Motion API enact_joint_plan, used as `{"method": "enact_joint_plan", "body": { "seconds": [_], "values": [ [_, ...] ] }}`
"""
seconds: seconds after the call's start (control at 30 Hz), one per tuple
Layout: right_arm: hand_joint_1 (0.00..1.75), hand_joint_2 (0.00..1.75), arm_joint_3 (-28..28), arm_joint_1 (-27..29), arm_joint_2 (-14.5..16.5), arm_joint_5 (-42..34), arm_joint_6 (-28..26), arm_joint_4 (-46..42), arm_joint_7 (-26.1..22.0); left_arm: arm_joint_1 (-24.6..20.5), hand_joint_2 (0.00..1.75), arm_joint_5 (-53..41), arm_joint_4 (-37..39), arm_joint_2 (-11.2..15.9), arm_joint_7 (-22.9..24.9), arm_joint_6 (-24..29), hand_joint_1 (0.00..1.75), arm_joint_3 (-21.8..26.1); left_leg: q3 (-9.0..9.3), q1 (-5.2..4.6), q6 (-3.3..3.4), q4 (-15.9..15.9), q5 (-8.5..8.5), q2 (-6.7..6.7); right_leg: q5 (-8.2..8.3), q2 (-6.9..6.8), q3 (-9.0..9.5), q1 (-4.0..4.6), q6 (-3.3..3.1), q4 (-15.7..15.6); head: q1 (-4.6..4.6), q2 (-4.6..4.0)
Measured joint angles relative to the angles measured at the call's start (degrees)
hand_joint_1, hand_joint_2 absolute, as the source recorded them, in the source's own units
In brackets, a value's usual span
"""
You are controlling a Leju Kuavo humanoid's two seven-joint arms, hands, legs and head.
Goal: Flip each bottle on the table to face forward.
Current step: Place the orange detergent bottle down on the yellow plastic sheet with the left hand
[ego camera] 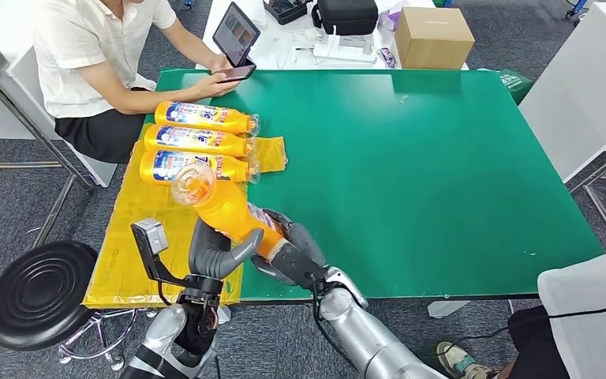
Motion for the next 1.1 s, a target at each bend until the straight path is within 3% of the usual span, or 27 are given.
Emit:
{"method": "enact_joint_plan", "body": {
  "seconds": [0.13, 0.27, 0.3, 0.33, 0.43, 0.47, 0.5, 0.63, 0.83, 1.1],
  "values": [
    [1.75, 1.75, 1.1, 0.0, 0.2, 1.4, -1.8, 1.0, 0.1, 0.1, 1.75, 3.9, 0.0, -0.1, 2.7, -0.4, 0.04, 0.8, -0.01, 0.00, 0.00, 0.0, 0.00, -0.01, 0.00, 0.00, 0.00, 0.00, 0.00, 0.0, 0.02, 0.00],
    [1.74, 1.75, 1.9, -0.2, 0.3, 1.7, -2.5, 1.6, 0.2, 0.0, 1.75, 5.1, 0.7, -0.1, 3.5, -0.7, 1.75, 1.1, -0.01, -0.01, 0.00, 0.0, 0.00, 0.00, 0.00, 0.00, 0.00, 0.00, 0.00, 0.0, 0.01, 0.00],
    [1.67, 1.75, 2.1, -0.3, 0.3, 1.6, -2.5, 1.7, 0.2, -0.1, 1.75, 5.1, 0.9, -0.1, 3.5, -0.8, 1.75, 1.1, -0.01, -0.01, 0.00, 0.0, 0.00, -0.01, 0.00, 0.00, 0.00, 0.00, 0.00, 0.0, 0.02, 0.00],
    [1.34, 1.75, 2.2, -0.4, 0.3, 1.4, -2.5, 1.8, 0.3, -0.2, 1.75, 5.0, 1.2, -0.1, 3.5, -0.8, 1.75, 1.1, -0.01, -0.01, 0.00, 0.0, 0.00, -0.01, 0.00, 0.00, 0.00, 0.00, 0.00, 0.0, 0.01, 0.00],
    [0.10, 1.75, 2.6, -0.6, 0.3, 0.8, -2.3, 2.0, 0.2, -0.7, 1.75, 4.8, 2.2, -0.1, 2.8, -1.6, 1.75, 1.1, -0.01, 0.00, 0.00, 0.0, 0.00, 0.00, 0.00, 0.00, -0.01, 0.00, 0.00, 0.0, 0.01, 0.00],
    [0.00, 1.75, 2.9, -0.6, 0.3, 0.5, -2.2, 2.0, 0.1, -1.0, 1.75, 4.9, 2.5, 0.0, 2.6, -2.1, 1.75, 1.1, -0.01, 0.00, 0.00, 0.0, 0.00, 0.00, 0.00, 0.00, -0.01, 0.00, 0.00, 0.0, 0.01, 0.00],
    [0.00, 1.75, 3.2, -0.6, 0.3, 0.1, -1.9, 2.0, -0.1, -1.3, 1.75, 5.1, 2.8, 0.1, 2.5, -2.9, 1.75, 1.1, -0.01, 0.00, 0.00, 0.0, 0.00, 0.00, 0.00, 0.00, -0.01, 0.00, 0.00, 0.0, 0.01, 0.00],
    [0.00, 0.00, 3.9, 0.0, 0.3, -1.7, -0.6, 0.9, -2.1, -1.7, 1.75, 6.4, 3.2, 0.7, 2.1, -5.4, 1.75, 1.2, -0.01, 0.00, 0.00, 0.0, 0.00, 0.01, 0.00, 0.00, -0.02, 0.00, 0.00, 0.0, 0.02, 0.00],
    [0.00, 0.00, 4.9, 3.6, -1.0, -2.6, -2.8, -4.2, -5.0, -1.5, 1.75, 6.8, 2.5, 1.2, 0.0, -5.2, 1.75, 2.5, -0.04, 0.00, 0.00, 0.0, 0.00, 0.00, 0.00, 0.00, -0.03, 0.00, 0.00, 0.0, 0.02, 0.00],
    [0.00, 0.00, 6.2, 13.5, -6.5, 6.5, -14.7, -16.2, -4.1, -0.4, 1.75, -8.5, -3.2, 2.3, -5.8, 9.3, 1.75, 8.7, -0.10, 0.00, 0.00, 0.0, -0.02, -0.03, -0.01, -0.01, -0.07, 0.00, 0.00, 0.0, 0.02, 0.00]
  ]
}}
